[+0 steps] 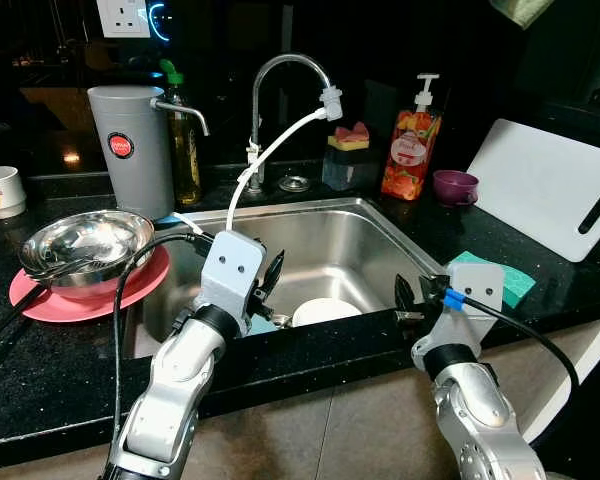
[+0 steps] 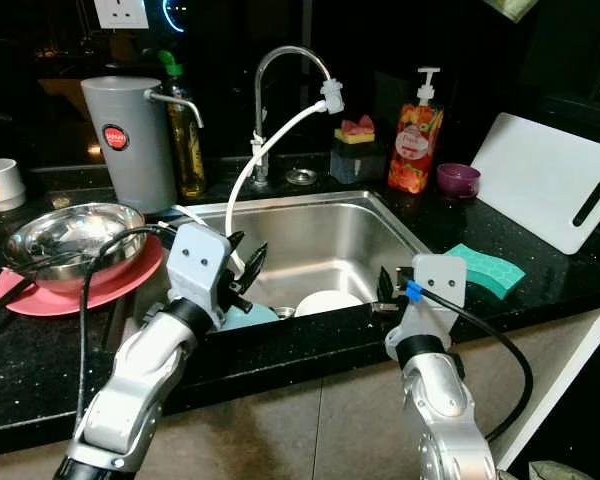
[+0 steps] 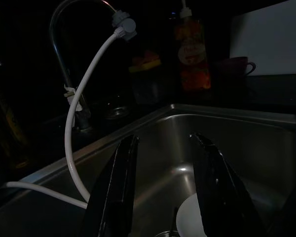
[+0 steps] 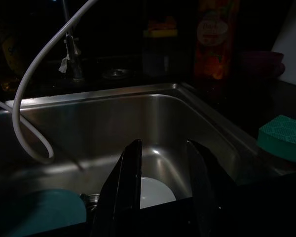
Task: Kitchen organization
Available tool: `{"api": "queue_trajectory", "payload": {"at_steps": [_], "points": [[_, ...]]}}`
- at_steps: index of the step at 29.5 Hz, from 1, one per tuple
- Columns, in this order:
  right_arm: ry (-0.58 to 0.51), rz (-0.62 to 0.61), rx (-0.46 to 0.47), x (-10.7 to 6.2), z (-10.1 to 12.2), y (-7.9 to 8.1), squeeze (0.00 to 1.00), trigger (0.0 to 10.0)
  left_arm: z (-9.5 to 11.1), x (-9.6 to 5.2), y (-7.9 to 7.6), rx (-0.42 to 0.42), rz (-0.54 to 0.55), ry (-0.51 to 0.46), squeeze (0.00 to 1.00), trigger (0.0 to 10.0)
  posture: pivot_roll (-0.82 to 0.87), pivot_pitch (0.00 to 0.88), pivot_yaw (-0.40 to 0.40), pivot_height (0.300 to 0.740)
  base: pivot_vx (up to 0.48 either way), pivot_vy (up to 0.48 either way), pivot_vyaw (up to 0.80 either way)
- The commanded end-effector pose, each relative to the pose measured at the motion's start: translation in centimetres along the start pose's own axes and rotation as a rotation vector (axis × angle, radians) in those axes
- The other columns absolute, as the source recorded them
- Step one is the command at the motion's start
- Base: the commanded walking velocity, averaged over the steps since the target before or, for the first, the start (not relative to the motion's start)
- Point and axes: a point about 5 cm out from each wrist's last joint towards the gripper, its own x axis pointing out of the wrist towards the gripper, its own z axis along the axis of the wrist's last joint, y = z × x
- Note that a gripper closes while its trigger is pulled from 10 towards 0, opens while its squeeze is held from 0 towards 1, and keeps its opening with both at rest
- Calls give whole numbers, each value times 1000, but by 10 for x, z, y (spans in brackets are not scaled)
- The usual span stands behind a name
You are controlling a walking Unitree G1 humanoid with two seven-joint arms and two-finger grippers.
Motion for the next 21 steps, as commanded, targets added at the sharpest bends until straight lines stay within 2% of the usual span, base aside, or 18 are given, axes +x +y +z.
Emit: {"api": "queue_trajectory", "payload": {"at_steps": [1, 21], "points": [[18, -7, 0, -1, -4, 0, 0, 10000, -4, -1, 0, 5, -6, 17, 0, 10000, 40, 51, -58, 740, 0, 0, 0], [13, -7, -4, 1, -3, -1, 0, 10000, -4, 0, -1, 2, -4, 14, 0, 10000, 41, 43, -58, 740, 0, 0, 0]]}}
